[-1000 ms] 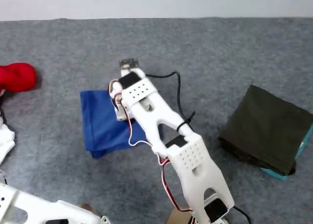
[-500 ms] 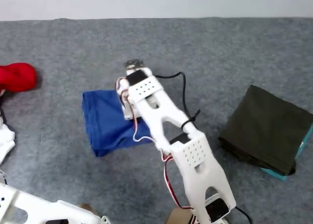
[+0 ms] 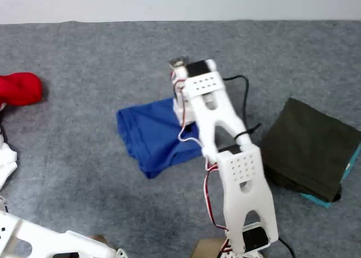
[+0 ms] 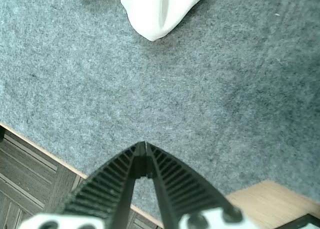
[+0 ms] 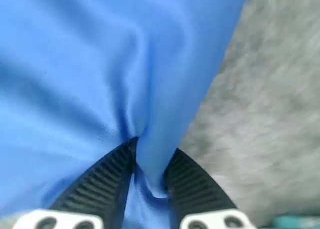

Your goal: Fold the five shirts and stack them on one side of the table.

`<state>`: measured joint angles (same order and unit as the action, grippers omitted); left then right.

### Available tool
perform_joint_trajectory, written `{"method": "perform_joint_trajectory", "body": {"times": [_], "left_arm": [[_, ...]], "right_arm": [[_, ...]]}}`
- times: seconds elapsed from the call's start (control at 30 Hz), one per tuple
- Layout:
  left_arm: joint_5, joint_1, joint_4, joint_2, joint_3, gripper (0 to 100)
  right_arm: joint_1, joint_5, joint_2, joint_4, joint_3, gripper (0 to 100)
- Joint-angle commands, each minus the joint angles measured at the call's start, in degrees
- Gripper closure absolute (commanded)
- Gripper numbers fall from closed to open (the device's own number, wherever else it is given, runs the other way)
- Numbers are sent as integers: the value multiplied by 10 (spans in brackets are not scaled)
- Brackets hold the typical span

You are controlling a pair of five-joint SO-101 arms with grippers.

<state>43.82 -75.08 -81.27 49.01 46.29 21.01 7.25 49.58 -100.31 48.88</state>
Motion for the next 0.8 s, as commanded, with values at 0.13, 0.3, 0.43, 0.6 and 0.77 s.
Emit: {"method": "perform_joint_trajectory", "body": {"times": [0.13,0.3,0.43,0.6,0.77], "left_arm": [[-1,4,5,14,-22,995],[-1,4,5,14,-22,995],[-1,3,5,14,-22,995],[-1,0,4,14,-22,995],[-1,0,4,14,-22,995]], "right_arm": [[-83,353,-51,58,31,990],[-76,525,-52,149,31,990],[-43,584,-50,192,27,989],[-27,589,-33,230,32,983],[-34,547,-54,215,61,812]]}}
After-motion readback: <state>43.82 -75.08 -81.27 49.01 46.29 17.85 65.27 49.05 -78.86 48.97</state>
